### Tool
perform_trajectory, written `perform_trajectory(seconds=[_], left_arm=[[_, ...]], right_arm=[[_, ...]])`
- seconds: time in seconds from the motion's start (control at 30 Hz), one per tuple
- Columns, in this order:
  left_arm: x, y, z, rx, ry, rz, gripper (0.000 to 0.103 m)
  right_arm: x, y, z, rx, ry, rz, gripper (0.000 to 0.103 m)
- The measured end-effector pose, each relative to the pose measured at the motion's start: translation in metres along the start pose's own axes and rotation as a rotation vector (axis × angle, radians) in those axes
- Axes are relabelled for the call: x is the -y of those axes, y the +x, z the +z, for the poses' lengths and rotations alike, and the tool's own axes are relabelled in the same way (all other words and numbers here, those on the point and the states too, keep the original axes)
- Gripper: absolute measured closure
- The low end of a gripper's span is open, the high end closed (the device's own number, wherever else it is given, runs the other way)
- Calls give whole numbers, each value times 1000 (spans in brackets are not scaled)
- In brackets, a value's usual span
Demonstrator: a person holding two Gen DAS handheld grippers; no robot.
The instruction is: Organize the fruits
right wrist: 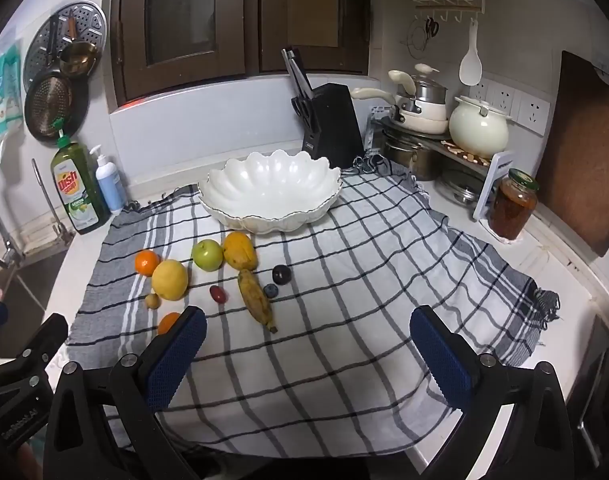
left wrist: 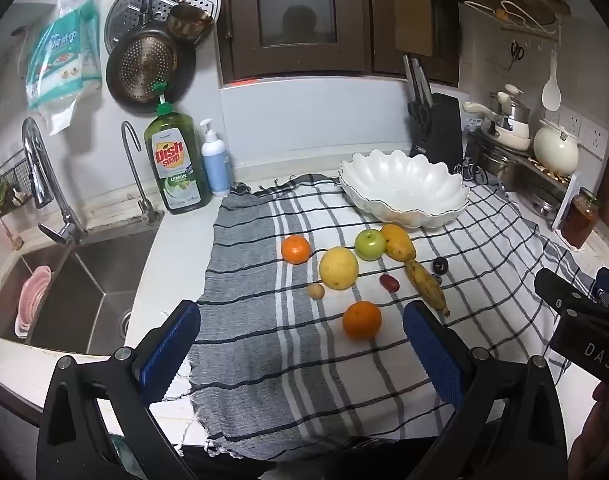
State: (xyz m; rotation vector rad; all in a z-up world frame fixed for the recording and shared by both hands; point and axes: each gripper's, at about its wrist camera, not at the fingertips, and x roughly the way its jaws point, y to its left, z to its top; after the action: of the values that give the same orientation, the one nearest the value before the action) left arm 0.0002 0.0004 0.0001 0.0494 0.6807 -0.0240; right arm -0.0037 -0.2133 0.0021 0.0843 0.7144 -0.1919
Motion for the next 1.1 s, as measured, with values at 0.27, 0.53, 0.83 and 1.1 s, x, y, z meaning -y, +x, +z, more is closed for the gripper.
perform_trajectory(seconds=[0.27,0.53,0.83,1.1], left_arm=[[1,-2,1,11,6,5,0],[-5,0,-1,12,1,5,0],[-1,0,-1,13,2,8,0],[1,2,0,12,3,9,0]], right_arm=[[-2,-2,1,6,-3,-4,0],[-2,-3,2,8,-3,-11,0],[0,-2,2,15,-9,-10,0],[1,1,3,14,-8,-8,0]])
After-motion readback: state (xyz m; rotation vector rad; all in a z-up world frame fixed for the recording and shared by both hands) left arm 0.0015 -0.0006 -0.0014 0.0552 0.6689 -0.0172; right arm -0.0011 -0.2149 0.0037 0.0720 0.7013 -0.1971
